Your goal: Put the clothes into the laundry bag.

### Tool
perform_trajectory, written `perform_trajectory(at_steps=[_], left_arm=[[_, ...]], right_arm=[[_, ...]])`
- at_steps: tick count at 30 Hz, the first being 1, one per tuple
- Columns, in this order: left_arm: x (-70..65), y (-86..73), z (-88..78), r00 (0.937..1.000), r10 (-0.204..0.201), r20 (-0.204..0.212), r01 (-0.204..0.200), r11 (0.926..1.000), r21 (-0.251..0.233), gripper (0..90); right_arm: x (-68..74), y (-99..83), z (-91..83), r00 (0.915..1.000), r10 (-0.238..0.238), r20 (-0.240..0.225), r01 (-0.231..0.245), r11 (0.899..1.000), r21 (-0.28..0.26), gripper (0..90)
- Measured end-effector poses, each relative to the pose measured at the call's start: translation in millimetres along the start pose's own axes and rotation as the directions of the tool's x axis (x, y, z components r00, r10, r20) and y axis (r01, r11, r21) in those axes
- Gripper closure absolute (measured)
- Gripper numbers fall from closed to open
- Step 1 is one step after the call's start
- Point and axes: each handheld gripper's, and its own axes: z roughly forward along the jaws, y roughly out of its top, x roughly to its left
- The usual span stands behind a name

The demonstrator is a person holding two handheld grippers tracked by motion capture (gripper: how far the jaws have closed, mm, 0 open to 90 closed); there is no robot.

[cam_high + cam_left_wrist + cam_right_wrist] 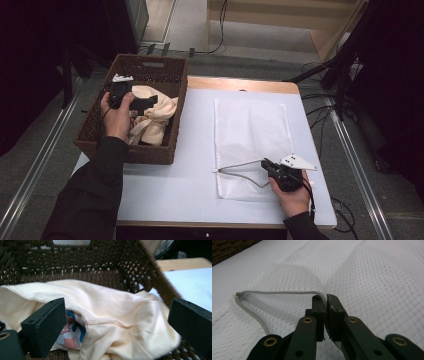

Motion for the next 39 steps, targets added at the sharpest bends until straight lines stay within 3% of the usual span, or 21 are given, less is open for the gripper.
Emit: perform_trajectory(at_steps=[3, 6, 11, 12, 15, 19, 23, 24, 29, 32, 39], left_arm=[[0.3, -0.7, 11.8, 1.0000, -0.004, -0.006, 0.004, 0.9991, 0.043, 3.6], [0.3, -2.1, 20.8, 0.9987, -0.050, 0.006, 0.050, 0.9951, 0.086, 5.2], [-5.1, -2.6, 35.5, 0.9979, -0.053, -0.036, 0.059, 0.9843, 0.167, 7.0], [-5.1, -3.4, 38.9, 0.9968, -0.060, -0.052, 0.069, 0.9790, 0.192, 6.9], [-1.3, -6.6, 49.1, 0.9922, -0.045, -0.116, 0.078, 0.9519, 0.296, 7.0], [-0.2, -9.7, 56.9, 0.9916, -0.046, -0.121, 0.087, 0.9290, 0.360, 6.8], [4.7, -18.0, 68.3, 0.9901, -0.107, -0.091, 0.136, 0.8876, 0.440, 7.9], [4.6, -20.0, 70.5, 0.9909, -0.110, -0.078, 0.133, 0.8814, 0.453, 10.0], [1.2, -21.8, 72.6, 0.9912, -0.118, -0.060, 0.132, 0.8697, 0.476, 18.7], [-2.5, -22.8, 72.9, 0.9939, -0.110, -0.014, 0.103, 0.8706, 0.481, 31.7], [-4.5, -23.4, 73.1, 0.9932, -0.114, 0.024, 0.087, 0.8586, 0.505, 51.8]], right_arm=[[0.2, -0.1, 0.4, 1.0000, -0.002, -0.001, 0.002, 1.000, 0.001, 86.0], [0.4, -0.3, 1.1, 1.0000, -0.007, -0.004, 0.007, 1.000, 0.005, 85.8], [1.9, -0.5, 2.3, 0.9999, -0.014, 0.000, 0.014, 1.000, 0.009, 85.6], [2.0, -0.5, 2.3, 0.9999, -0.016, -0.001, 0.016, 1.000, 0.009, 85.5], [1.4, -0.4, 2.5, 0.9999, -0.016, -0.004, 0.016, 1.000, 0.008, 85.3], [1.7, -0.5, 2.6, 0.9999, -0.015, -0.004, 0.015, 1.000, 0.011, 85.1], [1.7, -0.6, 2.6, 0.9998, -0.017, -0.005, 0.017, 1.000, 0.011, 85.0], [1.7, -0.7, 2.6, 0.9998, -0.019, -0.005, 0.019, 1.000, 0.011, 85.0], [2.1, -0.8, 2.4, 0.9998, -0.017, -0.008, 0.018, 1.000, 0.012, 84.8], [1.9, -0.8, 2.5, 0.9998, -0.016, -0.009, 0.017, 1.000, 0.012, 84.7], [1.8, -0.8, 3.3, 0.9997, -0.021, -0.008, 0.021, 1.000, 0.013, 84.6]])
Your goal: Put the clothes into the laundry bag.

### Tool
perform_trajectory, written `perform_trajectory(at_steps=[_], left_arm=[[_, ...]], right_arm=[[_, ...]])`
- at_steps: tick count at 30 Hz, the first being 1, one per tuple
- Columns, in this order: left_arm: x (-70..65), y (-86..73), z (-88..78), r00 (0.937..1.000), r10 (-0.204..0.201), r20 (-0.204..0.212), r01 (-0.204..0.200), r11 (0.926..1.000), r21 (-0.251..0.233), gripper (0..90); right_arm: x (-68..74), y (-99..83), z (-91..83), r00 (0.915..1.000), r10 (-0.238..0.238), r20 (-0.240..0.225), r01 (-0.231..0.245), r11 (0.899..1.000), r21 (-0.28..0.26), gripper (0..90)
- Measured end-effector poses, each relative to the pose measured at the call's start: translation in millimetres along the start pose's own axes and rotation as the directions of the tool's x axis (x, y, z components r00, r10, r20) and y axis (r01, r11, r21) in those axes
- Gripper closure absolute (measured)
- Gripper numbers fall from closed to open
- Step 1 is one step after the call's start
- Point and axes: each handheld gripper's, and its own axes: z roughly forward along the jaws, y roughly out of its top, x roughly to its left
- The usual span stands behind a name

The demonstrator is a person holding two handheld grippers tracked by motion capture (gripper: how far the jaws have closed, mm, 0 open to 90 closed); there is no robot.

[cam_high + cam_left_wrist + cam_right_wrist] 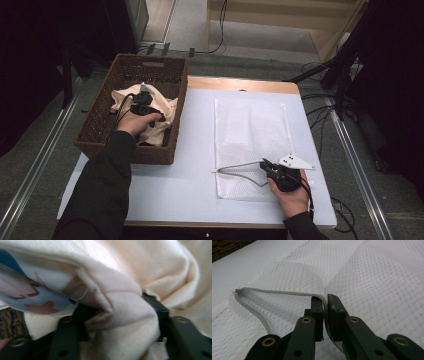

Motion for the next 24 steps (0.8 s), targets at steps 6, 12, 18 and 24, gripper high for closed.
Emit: perform_trajectory(at_steps=[6, 12, 18, 24], left_arm=[[7.8, 2.9, -10.6, 0.9993, 0.034, 0.018, -0.034, 0.9988, 0.035, 70.1], [18.6, 2.2, -22.6, 0.9860, 0.095, -0.137, -0.090, 0.9951, 0.042, 72.1], [27.1, 2.4, -19.0, 0.9903, 0.032, -0.135, -0.026, 0.9988, 0.041, 25.2], [18.0, -1.8, -1.4, 0.9862, 0.114, -0.120, -0.099, 0.9879, 0.119, 12.1]], right_arm=[[-0.9, 0.0, -0.6, 1.0000, 0.006, -0.003, -0.006, 1.000, -0.001, 84.6], [-1.0, -0.1, -0.6, 1.0000, 0.005, -0.004, -0.005, 1.000, -0.002, 84.6], [-0.1, 0.1, 0.7, 1.0000, 0.000, -0.004, 0.000, 1.000, 0.002, 84.6], [0.8, -0.2, 1.2, 1.0000, -0.005, 0.001, 0.005, 1.000, 0.005, 84.6]])
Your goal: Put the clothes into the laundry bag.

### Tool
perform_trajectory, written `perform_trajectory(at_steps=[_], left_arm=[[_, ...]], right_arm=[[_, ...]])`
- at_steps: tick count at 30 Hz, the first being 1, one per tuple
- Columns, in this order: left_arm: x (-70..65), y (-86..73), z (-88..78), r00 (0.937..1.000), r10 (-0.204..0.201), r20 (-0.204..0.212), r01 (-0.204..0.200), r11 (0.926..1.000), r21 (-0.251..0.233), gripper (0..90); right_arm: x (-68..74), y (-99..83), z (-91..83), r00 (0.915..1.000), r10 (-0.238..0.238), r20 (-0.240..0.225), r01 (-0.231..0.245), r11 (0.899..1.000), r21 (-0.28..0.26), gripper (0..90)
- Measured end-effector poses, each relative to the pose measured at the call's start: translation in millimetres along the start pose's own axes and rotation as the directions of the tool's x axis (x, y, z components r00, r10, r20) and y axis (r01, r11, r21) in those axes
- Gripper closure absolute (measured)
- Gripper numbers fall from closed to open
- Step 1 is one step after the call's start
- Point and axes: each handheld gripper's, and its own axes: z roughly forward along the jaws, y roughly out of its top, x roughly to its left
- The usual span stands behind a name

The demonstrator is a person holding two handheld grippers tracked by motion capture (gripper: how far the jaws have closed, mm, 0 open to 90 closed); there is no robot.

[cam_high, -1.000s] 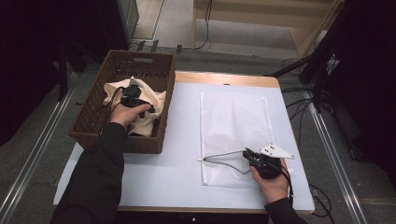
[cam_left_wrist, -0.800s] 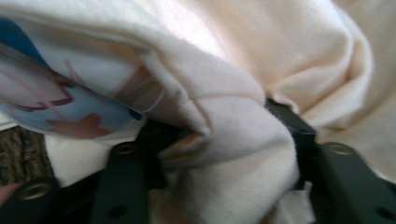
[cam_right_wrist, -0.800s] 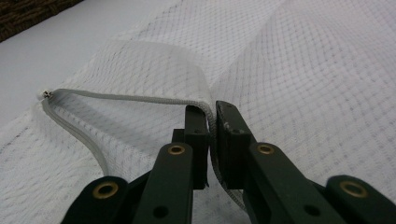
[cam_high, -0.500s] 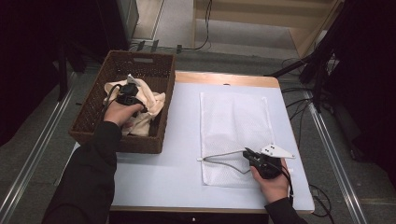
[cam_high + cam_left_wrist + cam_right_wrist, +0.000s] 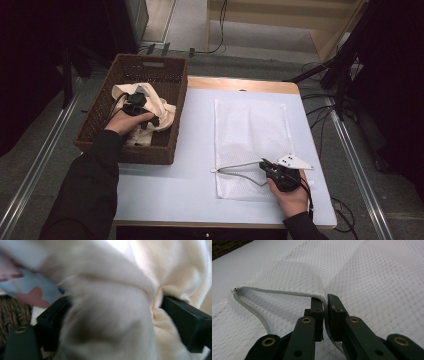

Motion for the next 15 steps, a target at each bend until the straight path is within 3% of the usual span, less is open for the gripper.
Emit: perform_trajectory(at_steps=[7, 10, 12, 15], left_arm=[[-8.6, -2.0, 3.3, 0.9976, 0.038, -0.057, -0.039, 0.9992, -0.007, 13.4], [-8.5, -1.8, 0.9, 0.9981, 0.044, -0.043, -0.045, 0.9990, -0.003, 23.9], [-9.2, -1.6, -4.6, 0.9981, 0.056, -0.027, -0.056, 0.9984, -0.004, 40.1], [-10.8, -2.9, -5.1, 0.9941, 0.094, -0.054, -0.095, 0.9955, -0.005, 50.6]], right_arm=[[0.4, -0.4, -0.1, 1.0000, -0.003, -0.003, 0.003, 1.000, -0.002, 84.4], [0.4, -0.3, 0.0, 1.0000, -0.003, -0.002, 0.003, 1.000, -0.001, 84.5], [1.0, -0.3, 0.3, 1.0000, -0.003, -0.002, 0.003, 1.000, 0.001, 84.4], [1.0, -0.3, 0.7, 1.0000, -0.006, 0.001, 0.006, 1.000, 0.002, 84.4]])
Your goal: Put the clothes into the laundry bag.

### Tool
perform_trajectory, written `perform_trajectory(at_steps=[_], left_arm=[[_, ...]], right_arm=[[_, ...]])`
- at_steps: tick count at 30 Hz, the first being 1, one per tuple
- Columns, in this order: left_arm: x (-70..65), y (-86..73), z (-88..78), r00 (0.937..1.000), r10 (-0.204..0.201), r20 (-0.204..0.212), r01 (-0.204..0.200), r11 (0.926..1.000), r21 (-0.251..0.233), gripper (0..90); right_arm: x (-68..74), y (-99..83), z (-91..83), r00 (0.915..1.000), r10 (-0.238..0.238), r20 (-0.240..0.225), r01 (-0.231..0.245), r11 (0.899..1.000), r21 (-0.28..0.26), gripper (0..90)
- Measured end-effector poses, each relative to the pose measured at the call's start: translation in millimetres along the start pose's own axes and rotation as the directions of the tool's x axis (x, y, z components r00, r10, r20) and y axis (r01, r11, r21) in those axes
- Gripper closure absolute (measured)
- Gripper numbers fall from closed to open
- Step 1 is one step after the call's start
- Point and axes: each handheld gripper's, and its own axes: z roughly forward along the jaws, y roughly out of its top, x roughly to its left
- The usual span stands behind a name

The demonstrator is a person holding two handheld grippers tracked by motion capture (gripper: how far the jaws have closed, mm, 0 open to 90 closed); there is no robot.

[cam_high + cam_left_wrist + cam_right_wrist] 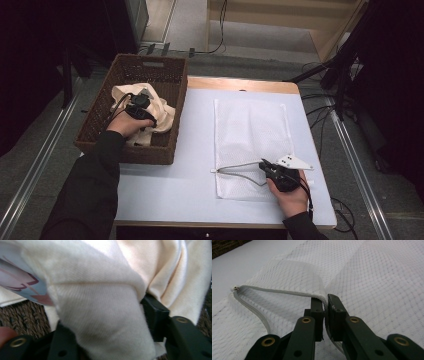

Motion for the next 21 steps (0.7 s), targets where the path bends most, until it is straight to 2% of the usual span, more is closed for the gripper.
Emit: perform_trajectory(at_steps=[3, 7, 9, 12, 16, 18, 20, 21], left_arm=[[-0.8, 0.8, -2.0, 0.9999, 0.004, 0.015, -0.004, 1.0000, 0.004, 61.6], [-1.0, 2.3, -4.6, 0.9997, 0.018, 0.017, -0.018, 0.9998, 0.010, 68.1], [-0.3, 3.2, -6.5, 0.9996, 0.010, 0.026, -0.010, 0.9999, 0.006, 69.9], [0.8, 4.4, -11.5, 0.9987, -0.005, 0.050, 0.005, 0.9998, -0.019, 71.1], [0.6, 4.9, -21.2, 0.9977, -0.004, 0.068, 0.010, 0.9957, -0.092, 71.9], [0.6, 4.2, -28.9, 0.9976, 0.006, 0.069, 0.004, 0.9886, -0.151, 72.2], [-1.6, 2.2, -39.0, 0.9965, 0.027, 0.079, -0.008, 0.9719, -0.235, 72.4], [-2.0, 1.6, -42.0, 0.9964, 0.032, 0.078, -0.011, 0.9662, -0.258, 72.4]], right_arm=[[0.3, 0.0, 0.2, 1.0000, 0.000, 0.001, 0.000, 1.000, 0.001, 84.4], [0.3, -0.2, -0.1, 1.0000, 0.000, 0.001, 0.000, 1.000, 0.001, 84.5], [0.0, -0.3, -0.2, 1.0000, -0.001, -0.001, 0.001, 1.000, 0.000, 84.5], [-0.6, -0.3, -0.3, 1.0000, 0.002, -0.006, -0.002, 1.000, -0.001, 85.0], [-0.3, -0.3, -0.7, 1.0000, 0.000, -0.005, 0.000, 1.000, -0.001, 86.9], [0.2, -0.3, -0.6, 1.0000, -0.005, -0.001, 0.005, 1.000, -0.001, 87.8], [0.7, -0.4, -0.5, 0.9999, -0.014, -0.001, 0.014, 1.000, -0.001, 88.7], [1.0, -0.5, -0.4, 0.9998, -0.022, 0.000, 0.022, 1.000, -0.003, 89.2]])
